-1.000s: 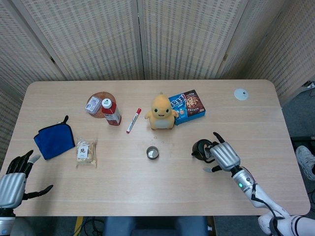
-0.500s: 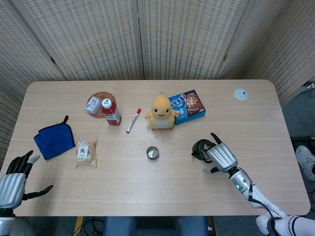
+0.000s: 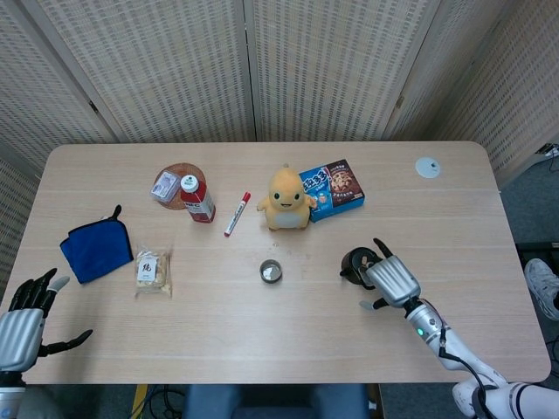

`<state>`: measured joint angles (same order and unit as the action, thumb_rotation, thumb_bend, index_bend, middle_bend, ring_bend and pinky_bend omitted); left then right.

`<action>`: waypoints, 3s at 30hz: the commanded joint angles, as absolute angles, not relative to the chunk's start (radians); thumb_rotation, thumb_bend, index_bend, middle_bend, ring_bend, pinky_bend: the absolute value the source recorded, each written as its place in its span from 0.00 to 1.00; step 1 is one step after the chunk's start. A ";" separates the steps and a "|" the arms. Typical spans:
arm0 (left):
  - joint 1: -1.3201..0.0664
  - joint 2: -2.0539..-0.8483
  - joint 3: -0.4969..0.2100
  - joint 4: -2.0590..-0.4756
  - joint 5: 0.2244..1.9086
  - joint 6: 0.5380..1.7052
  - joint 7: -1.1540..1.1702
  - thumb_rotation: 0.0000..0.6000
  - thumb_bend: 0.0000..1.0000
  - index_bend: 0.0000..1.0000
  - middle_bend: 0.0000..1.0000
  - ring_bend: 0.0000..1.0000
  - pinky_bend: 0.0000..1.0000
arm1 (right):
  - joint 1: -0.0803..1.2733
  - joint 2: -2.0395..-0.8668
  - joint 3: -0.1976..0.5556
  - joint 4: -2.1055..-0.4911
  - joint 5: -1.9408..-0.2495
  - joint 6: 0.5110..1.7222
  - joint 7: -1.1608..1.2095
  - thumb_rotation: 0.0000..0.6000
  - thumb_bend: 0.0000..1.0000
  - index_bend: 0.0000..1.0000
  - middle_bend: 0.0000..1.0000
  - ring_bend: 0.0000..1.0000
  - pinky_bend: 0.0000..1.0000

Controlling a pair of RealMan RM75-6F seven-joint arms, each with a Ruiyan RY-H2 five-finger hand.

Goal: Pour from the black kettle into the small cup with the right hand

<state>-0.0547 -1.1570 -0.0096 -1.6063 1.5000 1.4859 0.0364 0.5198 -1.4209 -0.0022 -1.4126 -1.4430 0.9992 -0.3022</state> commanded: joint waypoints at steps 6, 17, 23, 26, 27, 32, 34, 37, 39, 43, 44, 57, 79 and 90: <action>-0.053 -1.158 -0.009 -1.603 1.499 1.487 0.034 0.61 0.10 0.13 0.02 0.08 0.04 | 0.515 -1.421 -0.013 -1.413 -1.439 0.993 -0.319 0.64 0.00 0.55 0.55 0.45 0.00; -0.052 -1.162 -0.008 -1.597 1.497 1.483 0.029 0.61 0.10 0.13 0.02 0.08 0.04 | 0.510 -1.423 -0.026 -1.413 -1.426 0.974 -0.340 0.64 0.00 0.55 0.55 0.45 0.00; -0.052 -1.165 -0.008 -1.594 1.495 1.480 0.028 0.61 0.10 0.13 0.02 0.08 0.03 | 0.508 -1.426 -0.032 -1.409 -1.415 0.959 -0.344 0.64 0.00 0.55 0.56 0.46 0.00; -0.052 -1.165 -0.008 -1.593 1.495 1.479 0.028 0.61 0.10 0.13 0.02 0.08 0.03 | 0.507 -1.427 -0.033 -1.408 -1.408 0.954 -0.348 0.65 0.00 0.55 0.56 0.47 0.00; -0.052 -1.165 -0.008 -1.593 1.494 1.479 0.028 0.61 0.10 0.13 0.02 0.08 0.03 | 0.506 -1.428 -0.034 -1.407 -1.406 0.953 -0.348 0.65 0.00 0.55 0.56 0.47 0.00; -0.050 -1.165 -0.007 -1.591 1.492 1.479 0.028 0.61 0.10 0.13 0.02 0.08 0.03 | 0.506 -1.435 -0.029 -1.405 -1.393 0.945 -0.338 0.76 0.00 0.56 0.61 0.55 0.00; -0.049 -1.165 -0.007 -1.591 1.491 1.480 0.029 0.61 0.10 0.13 0.02 0.08 0.03 | 0.508 -1.439 -0.022 -1.402 -1.390 0.944 -0.323 0.79 0.00 0.59 0.66 0.60 0.00; -0.047 -1.163 -0.008 -1.592 1.490 1.482 0.030 0.61 0.10 0.13 0.02 0.08 0.03 | 0.514 -1.443 -0.010 -1.396 -1.384 0.940 -0.300 0.82 0.00 0.63 0.73 0.67 0.00; -0.045 -1.161 -0.008 -1.593 1.489 1.484 0.031 0.61 0.10 0.13 0.02 0.08 0.03 | 0.519 -1.445 -0.001 -1.392 -1.380 0.935 -0.280 0.82 0.00 0.66 0.76 0.70 0.00; -0.043 -1.158 -0.008 -1.597 1.488 1.487 0.034 0.61 0.10 0.13 0.02 0.08 0.03 | 0.531 -1.446 0.015 -1.386 -1.378 0.926 -0.238 0.82 0.00 0.70 0.82 0.75 0.00; -0.042 -1.157 -0.008 -1.598 1.488 1.488 0.036 0.61 0.10 0.13 0.02 0.08 0.03 | 0.534 -1.447 0.020 -1.382 -1.378 0.924 -0.226 0.82 0.00 0.70 0.83 0.76 0.00; -0.045 -1.158 -0.010 -1.605 1.485 1.481 0.047 0.61 0.10 0.13 0.02 0.08 0.02 | 0.570 -1.465 0.081 -1.331 -1.364 0.907 -0.057 0.82 0.00 0.78 0.97 0.87 0.10; -0.039 -1.155 -0.008 -1.601 1.490 1.489 0.029 0.61 0.09 0.13 0.02 0.08 0.01 | 0.603 -1.439 0.104 -1.344 -1.355 0.868 0.080 0.82 0.00 0.83 1.00 0.93 0.16; -0.034 -1.148 -0.009 -1.606 1.496 1.501 0.028 0.61 0.09 0.13 0.02 0.08 0.01 | 0.615 -1.409 0.140 -1.395 -1.315 0.873 0.091 0.82 0.00 0.84 1.00 0.98 0.25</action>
